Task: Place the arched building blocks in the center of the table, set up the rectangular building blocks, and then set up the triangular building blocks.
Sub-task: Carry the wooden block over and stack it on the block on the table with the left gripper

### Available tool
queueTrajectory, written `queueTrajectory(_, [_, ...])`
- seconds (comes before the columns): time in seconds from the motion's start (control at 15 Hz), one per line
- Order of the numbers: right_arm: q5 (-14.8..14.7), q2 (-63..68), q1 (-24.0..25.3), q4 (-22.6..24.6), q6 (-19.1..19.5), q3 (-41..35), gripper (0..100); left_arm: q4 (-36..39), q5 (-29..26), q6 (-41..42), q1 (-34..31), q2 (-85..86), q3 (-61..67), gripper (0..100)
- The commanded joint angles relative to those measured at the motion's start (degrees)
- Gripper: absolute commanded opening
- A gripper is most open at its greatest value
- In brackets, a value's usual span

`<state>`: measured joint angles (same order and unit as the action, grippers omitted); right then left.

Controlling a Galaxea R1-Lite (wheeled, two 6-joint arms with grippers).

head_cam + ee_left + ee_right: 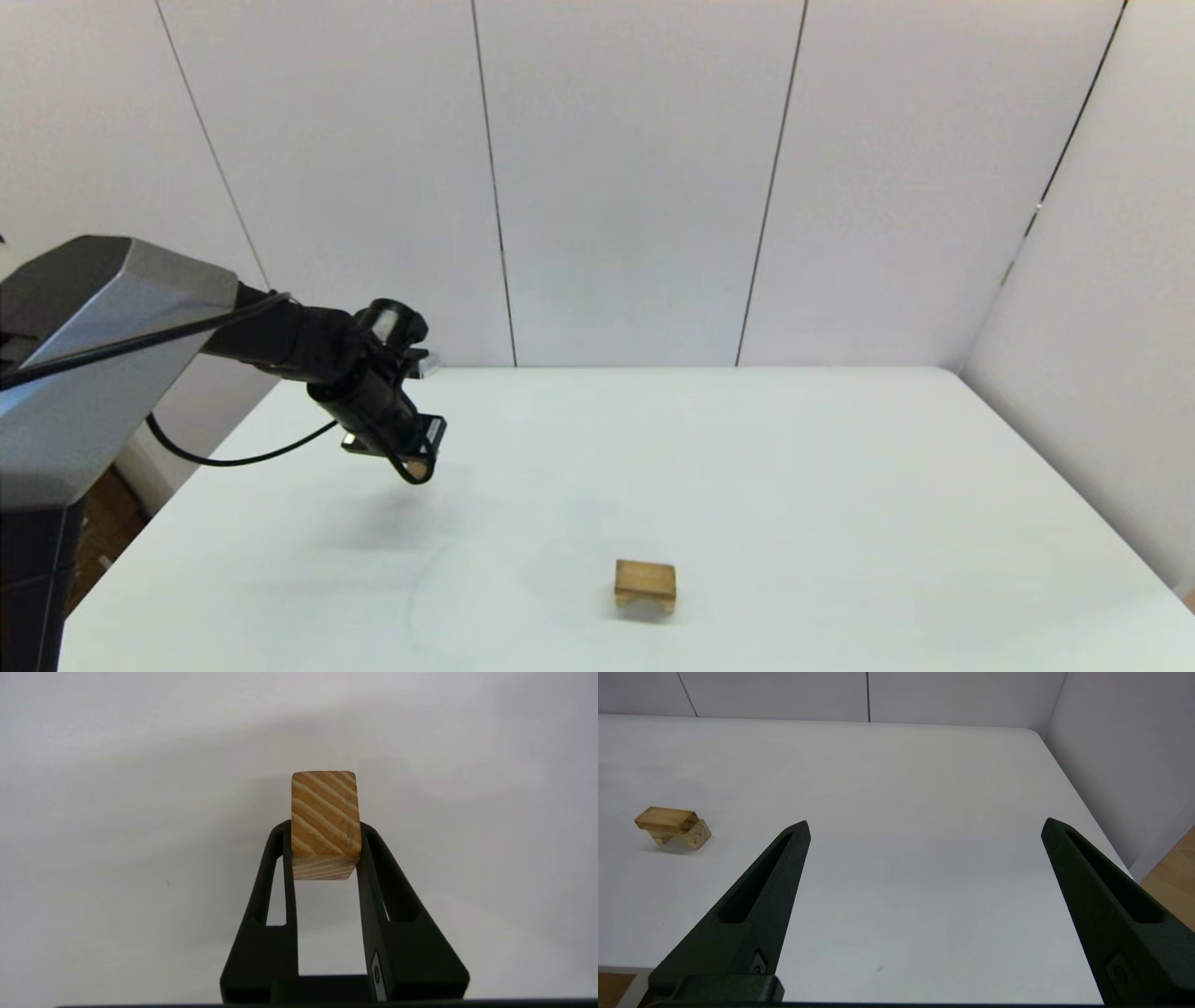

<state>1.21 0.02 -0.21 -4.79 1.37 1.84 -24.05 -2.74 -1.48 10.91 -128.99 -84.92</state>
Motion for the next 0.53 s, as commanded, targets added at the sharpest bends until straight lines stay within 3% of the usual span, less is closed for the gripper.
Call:
queueTrajectory(0.07, [0.0,-0.1,0.0,0.0,0.0,0.0,100,-0.1,-2.4,1.3,4.3,10.0,5.8,0])
queueTrajectory(0.53, [0.0,-0.1,-0.1,0.0,0.0,0.0,100,-0.5,-2.4,11.6,15.5,17.5,9.4,0])
